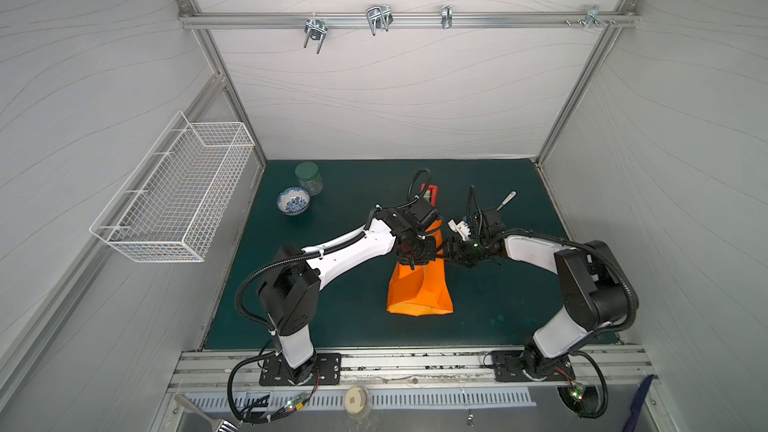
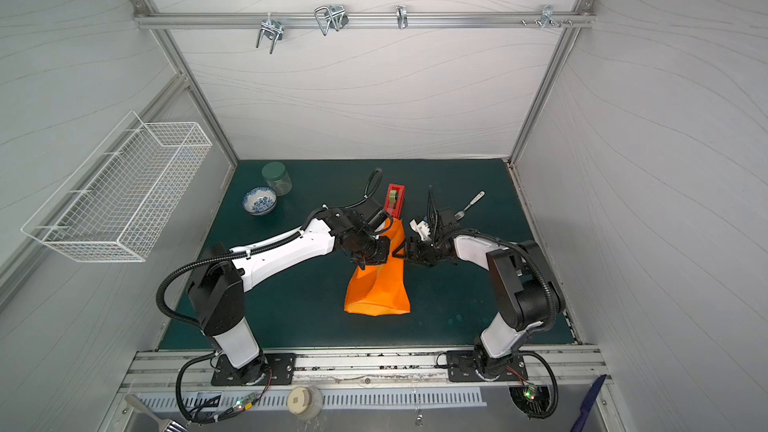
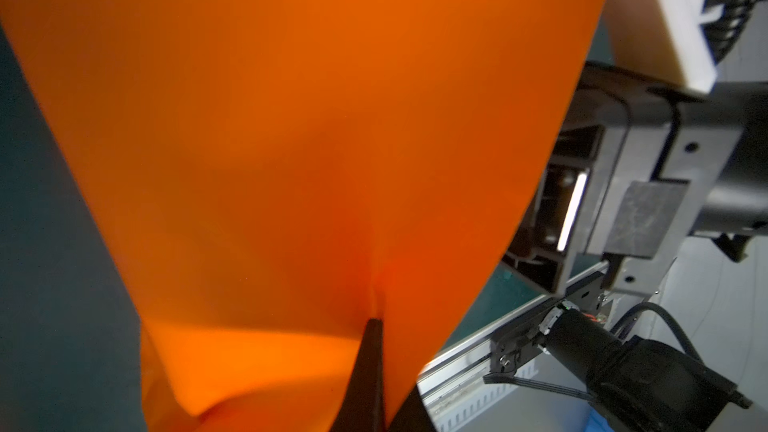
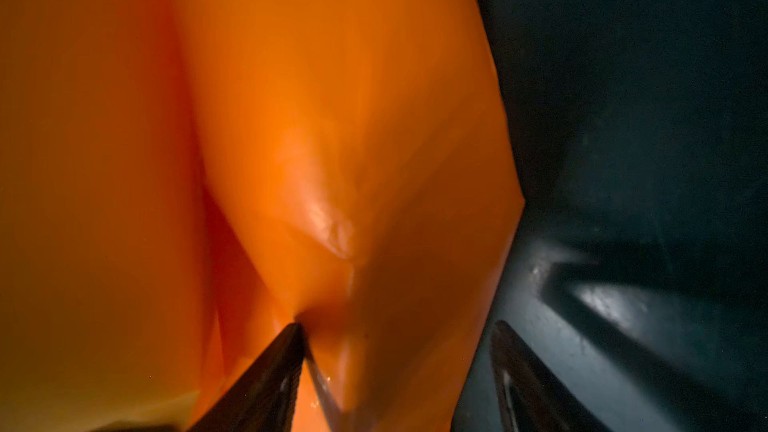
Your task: Wrap the gift box in paper
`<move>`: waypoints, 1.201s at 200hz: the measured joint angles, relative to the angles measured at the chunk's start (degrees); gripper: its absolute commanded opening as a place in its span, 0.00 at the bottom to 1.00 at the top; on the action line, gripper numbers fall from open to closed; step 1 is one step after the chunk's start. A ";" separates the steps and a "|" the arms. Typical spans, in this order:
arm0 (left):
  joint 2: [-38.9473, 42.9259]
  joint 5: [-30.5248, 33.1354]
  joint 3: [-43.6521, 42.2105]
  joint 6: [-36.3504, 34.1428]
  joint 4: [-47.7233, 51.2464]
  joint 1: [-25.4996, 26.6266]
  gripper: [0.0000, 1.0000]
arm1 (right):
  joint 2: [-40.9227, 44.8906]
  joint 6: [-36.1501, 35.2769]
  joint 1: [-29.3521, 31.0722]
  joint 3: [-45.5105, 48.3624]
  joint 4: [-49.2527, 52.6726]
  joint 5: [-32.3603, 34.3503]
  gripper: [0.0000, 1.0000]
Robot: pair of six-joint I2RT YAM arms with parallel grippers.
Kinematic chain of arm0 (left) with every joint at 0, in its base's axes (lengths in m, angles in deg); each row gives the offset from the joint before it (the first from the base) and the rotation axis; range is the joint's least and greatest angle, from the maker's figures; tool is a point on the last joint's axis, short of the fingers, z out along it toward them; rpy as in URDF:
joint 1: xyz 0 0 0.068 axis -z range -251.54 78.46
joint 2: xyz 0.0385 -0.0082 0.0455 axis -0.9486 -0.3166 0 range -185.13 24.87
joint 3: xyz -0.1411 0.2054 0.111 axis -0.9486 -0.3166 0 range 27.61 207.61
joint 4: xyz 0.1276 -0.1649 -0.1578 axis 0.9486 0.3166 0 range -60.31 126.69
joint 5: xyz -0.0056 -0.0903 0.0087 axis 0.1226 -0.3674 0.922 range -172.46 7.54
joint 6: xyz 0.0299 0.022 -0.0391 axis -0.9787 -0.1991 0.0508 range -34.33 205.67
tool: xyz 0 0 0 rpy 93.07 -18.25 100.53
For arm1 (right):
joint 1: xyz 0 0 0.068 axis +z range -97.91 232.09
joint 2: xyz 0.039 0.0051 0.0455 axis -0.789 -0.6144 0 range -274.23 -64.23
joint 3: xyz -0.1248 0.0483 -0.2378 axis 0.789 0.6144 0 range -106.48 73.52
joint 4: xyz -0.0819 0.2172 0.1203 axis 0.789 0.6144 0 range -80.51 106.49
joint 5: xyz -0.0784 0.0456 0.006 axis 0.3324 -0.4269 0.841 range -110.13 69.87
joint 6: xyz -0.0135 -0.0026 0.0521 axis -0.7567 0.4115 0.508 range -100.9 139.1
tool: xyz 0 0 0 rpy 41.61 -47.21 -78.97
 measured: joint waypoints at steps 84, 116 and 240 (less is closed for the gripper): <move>2.19 0.11 -4.57 6.32 -6.19 -0.20 0.02 | 0.11 0.59 0.00 0.26 -0.42 -0.11 0.71; 4.09 0.66 -6.12 7.56 -7.96 -0.28 0.02 | 0.11 0.81 0.04 0.26 -0.42 -0.11 0.71; 0.98 -0.42 -7.67 9.64 -12.24 -0.24 0.01 | 0.11 1.03 0.31 0.26 -0.48 -0.13 0.71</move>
